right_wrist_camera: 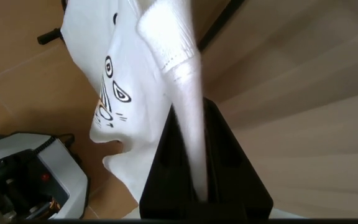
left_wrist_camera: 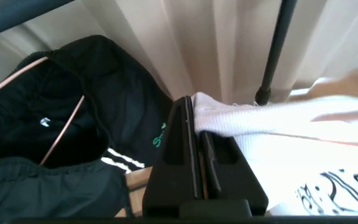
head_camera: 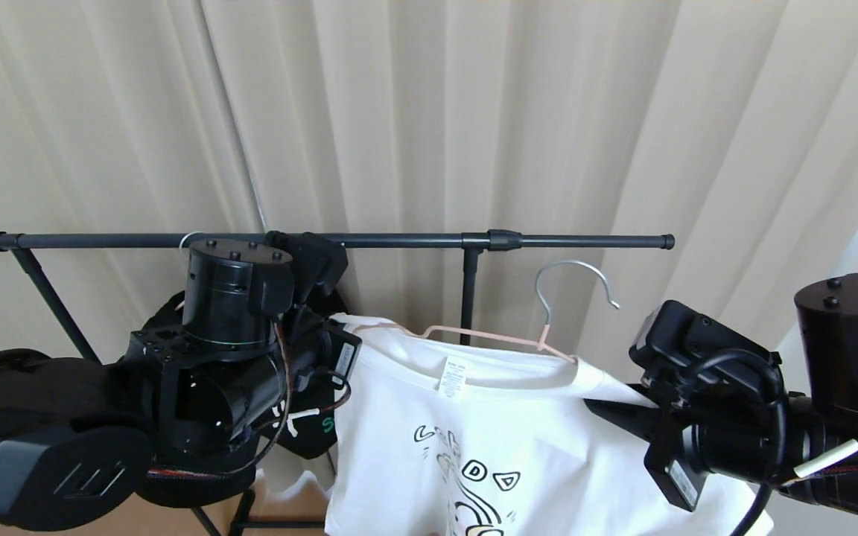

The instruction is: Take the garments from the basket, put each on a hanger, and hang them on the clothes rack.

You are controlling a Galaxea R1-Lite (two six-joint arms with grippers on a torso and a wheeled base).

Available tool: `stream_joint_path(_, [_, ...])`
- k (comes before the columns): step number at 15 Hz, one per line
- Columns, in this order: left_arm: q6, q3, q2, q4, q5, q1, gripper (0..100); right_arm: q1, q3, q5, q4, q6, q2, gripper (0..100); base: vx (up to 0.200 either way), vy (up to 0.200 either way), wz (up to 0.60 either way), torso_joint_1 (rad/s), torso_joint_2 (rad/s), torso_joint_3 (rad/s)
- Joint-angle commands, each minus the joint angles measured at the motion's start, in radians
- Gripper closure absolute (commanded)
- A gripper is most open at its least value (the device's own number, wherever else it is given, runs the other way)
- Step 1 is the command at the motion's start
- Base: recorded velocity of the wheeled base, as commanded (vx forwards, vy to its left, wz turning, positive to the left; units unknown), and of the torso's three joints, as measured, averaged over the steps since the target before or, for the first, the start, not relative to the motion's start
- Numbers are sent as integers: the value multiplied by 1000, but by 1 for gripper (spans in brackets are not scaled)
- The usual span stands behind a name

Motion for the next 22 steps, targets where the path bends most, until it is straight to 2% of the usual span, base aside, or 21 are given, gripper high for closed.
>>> stream_joint_path(1, [4, -5, -31, 11, 19, -28, 100, 1, -5, -11, -44, 40, 70, 100, 0, 0, 0, 0, 0, 0])
stream_joint_path(2, [4, -5, -31, 11, 22, -36, 100, 2, -11, -21, -48, 63, 81, 100, 0, 0, 0, 0, 0, 0])
stream_joint_path(7, [5, -25, -37, 21, 38, -86, 100, 13, -15, -21, -59, 72, 118, 100, 0, 0, 0, 0, 0, 0])
stream_joint_path(10, [4, -46, -38, 51, 39, -120, 100, 31, -6, -21, -122, 86, 149, 100, 0, 0, 0, 0, 0, 0])
stream_joint_path(11, [4, -55, -38, 51, 39, -132, 100, 45, -14, -29, -145, 147, 170, 100, 0, 0, 0, 0, 0, 0])
stream_joint_path(13, [2, -60, -38, 51, 39, -148, 100, 54, -25, -70, -148, 178, 184, 100, 0, 0, 0, 0, 0, 0])
stream_joint_path(16, [-4, -72, -44, 56, 39, -158, 100, 63, -26, -136, -149, 179, 210, 100, 0, 0, 0, 0, 0, 0])
stream_joint_path(17, [-5, -89, -47, 82, 42, -148, 100, 63, -22, -187, -145, 175, 219, 100, 0, 0, 0, 0, 0, 0])
stream_joint_path(19, [-5, -92, -43, 99, 113, -92, 100, 59, -11, -202, -131, 123, 159, 100, 0, 0, 0, 0, 0, 0])
stream_joint_path(22, [-5, -83, -38, 102, 125, -51, 100, 56, -12, -199, -131, 84, 72, 100, 0, 0, 0, 0, 0, 0])
